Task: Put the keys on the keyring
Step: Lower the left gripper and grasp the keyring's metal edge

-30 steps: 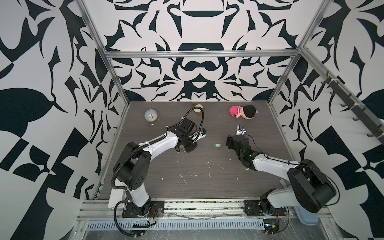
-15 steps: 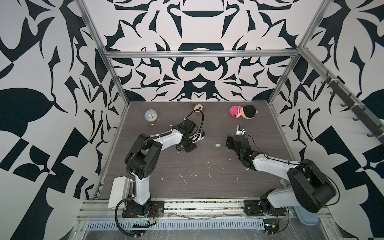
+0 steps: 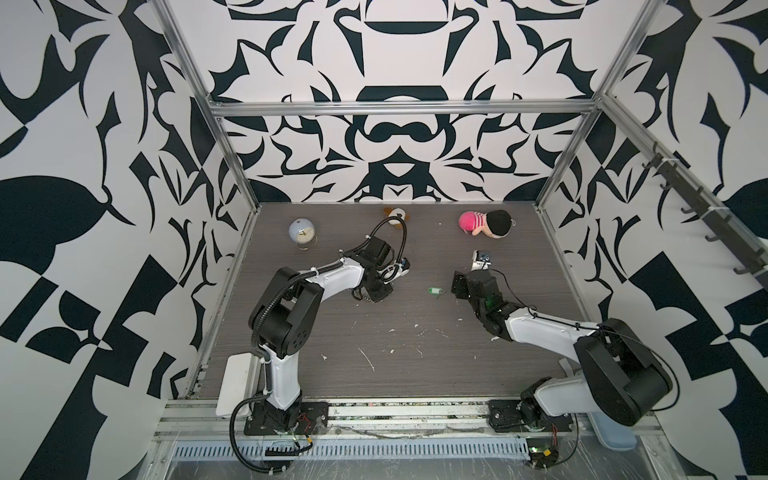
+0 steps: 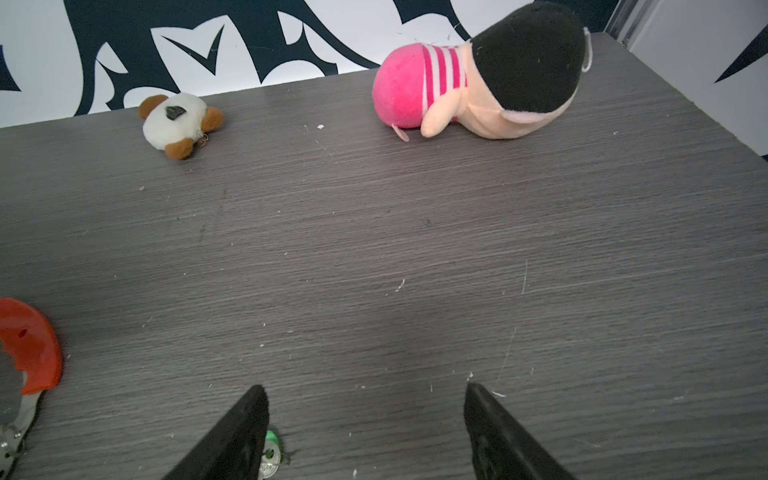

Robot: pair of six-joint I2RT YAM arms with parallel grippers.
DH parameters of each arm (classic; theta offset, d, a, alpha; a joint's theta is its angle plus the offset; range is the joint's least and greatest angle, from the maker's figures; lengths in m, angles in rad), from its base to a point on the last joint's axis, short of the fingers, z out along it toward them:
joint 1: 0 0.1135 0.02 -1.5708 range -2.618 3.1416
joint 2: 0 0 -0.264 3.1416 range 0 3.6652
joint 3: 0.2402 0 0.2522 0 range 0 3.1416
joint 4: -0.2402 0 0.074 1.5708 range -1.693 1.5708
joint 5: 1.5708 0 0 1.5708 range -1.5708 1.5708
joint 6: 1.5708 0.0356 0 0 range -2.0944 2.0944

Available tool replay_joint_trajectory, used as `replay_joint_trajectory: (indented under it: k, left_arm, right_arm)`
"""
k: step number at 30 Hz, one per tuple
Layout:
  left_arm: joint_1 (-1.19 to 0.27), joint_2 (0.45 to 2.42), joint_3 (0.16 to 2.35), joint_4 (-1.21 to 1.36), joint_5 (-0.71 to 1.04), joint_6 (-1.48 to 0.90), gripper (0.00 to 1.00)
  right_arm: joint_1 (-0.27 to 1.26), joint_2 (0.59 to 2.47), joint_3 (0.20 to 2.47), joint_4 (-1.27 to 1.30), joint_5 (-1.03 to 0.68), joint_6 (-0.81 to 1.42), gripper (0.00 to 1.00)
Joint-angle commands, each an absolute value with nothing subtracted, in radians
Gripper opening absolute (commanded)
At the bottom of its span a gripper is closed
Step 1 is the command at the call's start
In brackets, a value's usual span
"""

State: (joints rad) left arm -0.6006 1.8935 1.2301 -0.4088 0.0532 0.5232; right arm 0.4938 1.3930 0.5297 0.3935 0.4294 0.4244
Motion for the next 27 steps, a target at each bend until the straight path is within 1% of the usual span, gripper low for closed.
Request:
replay_joint_trajectory:
  k: [1,6,11,15,18,27]
  left_arm:
    - [-0.602,1.857,1.255,-0.442,0.084,0.579,0.14]
    - [-0.601,1.885,1.273,-0.485,0.106,0.624,0.16]
    - [-0.602,1.924,1.310,-0.504,0.117,0.635,0.26]
    - [-0.601,1.955,1.343,-0.519,0.133,0.636,0.31]
    - [-0.602,1.976,1.362,-0.541,0.145,0.640,0.31]
    - [-0.601,1.997,1.376,-0.577,0.172,0.647,0.27]
  right_arm:
    - [0.500,1.382,0.551,0.405,0.430,0.430,0.77]
    - [0.500,1.387,0.554,0.405,0.428,0.428,0.77]
    - [0.500,1.388,0.555,0.404,0.422,0.427,0.77]
    - [0.499,1.390,0.555,0.405,0.425,0.423,0.77]
    - [0.499,1.393,0.558,0.403,0.423,0.423,0.77]
    - [0.500,1.395,0.562,0.403,0.423,0.422,0.77]
